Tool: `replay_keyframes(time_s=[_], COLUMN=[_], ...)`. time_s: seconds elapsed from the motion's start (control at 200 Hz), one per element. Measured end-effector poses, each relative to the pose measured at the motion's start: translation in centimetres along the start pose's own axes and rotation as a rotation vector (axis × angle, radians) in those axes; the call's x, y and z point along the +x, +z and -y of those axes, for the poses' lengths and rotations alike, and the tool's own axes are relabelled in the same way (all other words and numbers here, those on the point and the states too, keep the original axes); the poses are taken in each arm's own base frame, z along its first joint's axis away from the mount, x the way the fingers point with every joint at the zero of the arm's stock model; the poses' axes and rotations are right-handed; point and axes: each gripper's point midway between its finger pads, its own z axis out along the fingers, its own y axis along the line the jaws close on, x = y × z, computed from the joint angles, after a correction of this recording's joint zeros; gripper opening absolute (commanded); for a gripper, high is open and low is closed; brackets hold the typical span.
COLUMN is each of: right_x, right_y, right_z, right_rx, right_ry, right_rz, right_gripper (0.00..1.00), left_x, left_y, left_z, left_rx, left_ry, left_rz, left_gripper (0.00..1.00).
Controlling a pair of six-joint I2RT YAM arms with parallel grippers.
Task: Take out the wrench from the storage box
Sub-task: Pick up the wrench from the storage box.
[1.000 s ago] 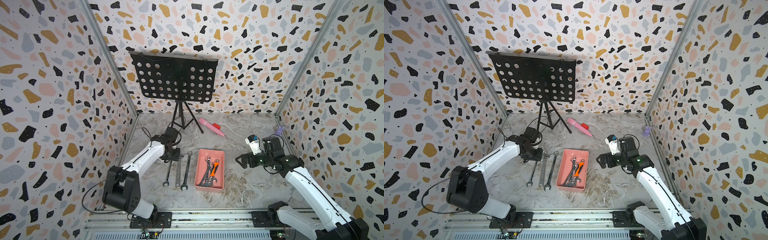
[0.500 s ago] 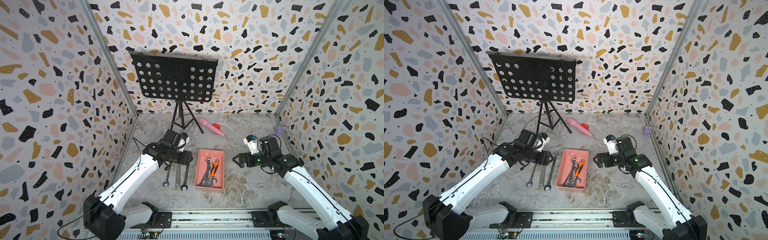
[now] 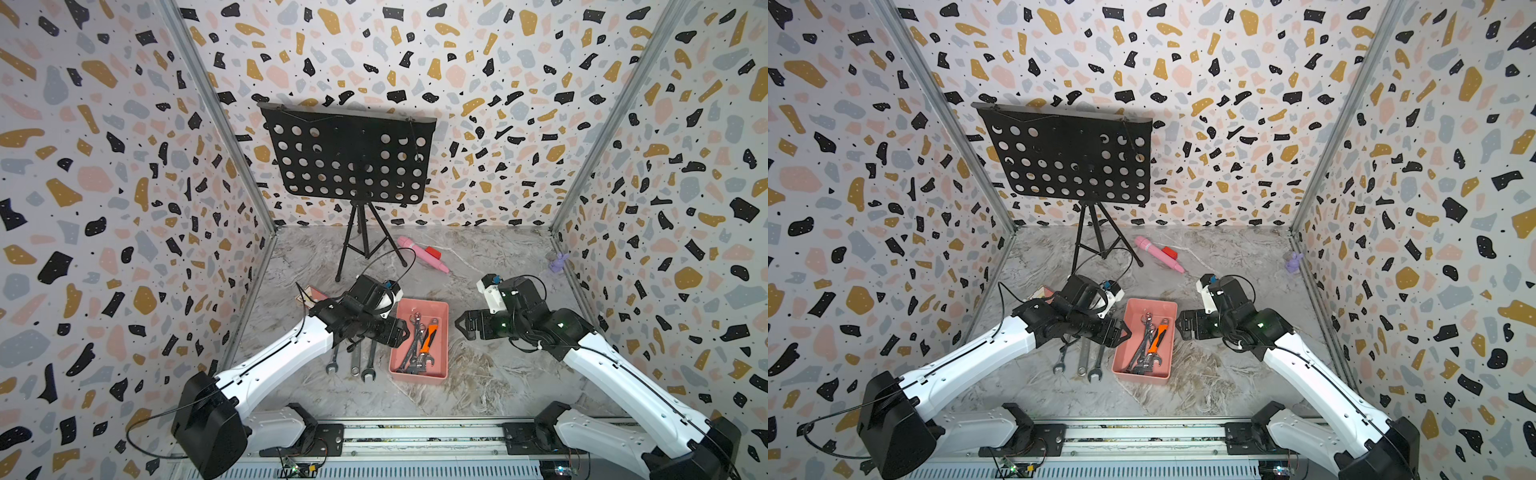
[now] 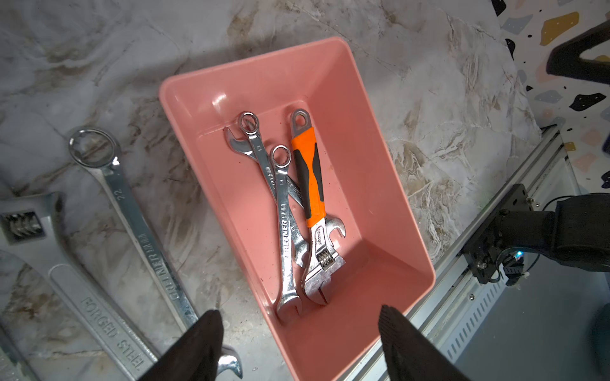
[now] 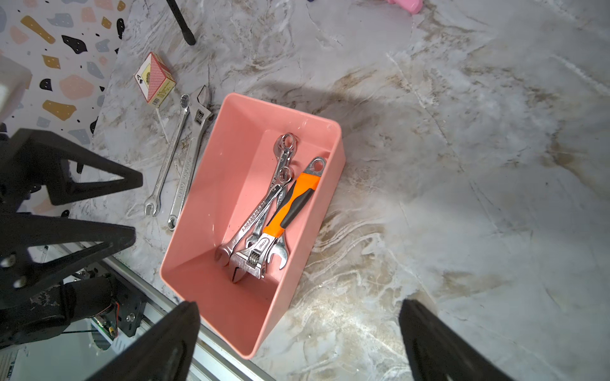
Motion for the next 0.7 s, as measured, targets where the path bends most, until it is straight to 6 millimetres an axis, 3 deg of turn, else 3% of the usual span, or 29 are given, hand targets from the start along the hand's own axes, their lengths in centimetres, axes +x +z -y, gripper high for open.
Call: replay_keyframes(time_s=[0.135,0.38,0.701], right_x=[0.2,-0.5,0.7], right_y=[0.7,3.2,8.3], right_z=[-1.9,-3.4,-4.4], right_rx=[0.036,0.121,0.255], right_ry=[0.0,0.07,0.247], right_rz=[-0.018,-0.065,-0.167], right_gripper=[1.0,0.99,0.82], left_x=[-0.3,-0.5,-0.6], left_y=[0.0,-0.5,-1.4], left_z=[-0.3,-2.6,-3.6], left_rx=[-0.017,-0.027,0.0], left_ry=[0.01,-0.031,-0.055], left_rz=[0.012,0.03,0.054], left_gripper=[0.99,1.0,1.0])
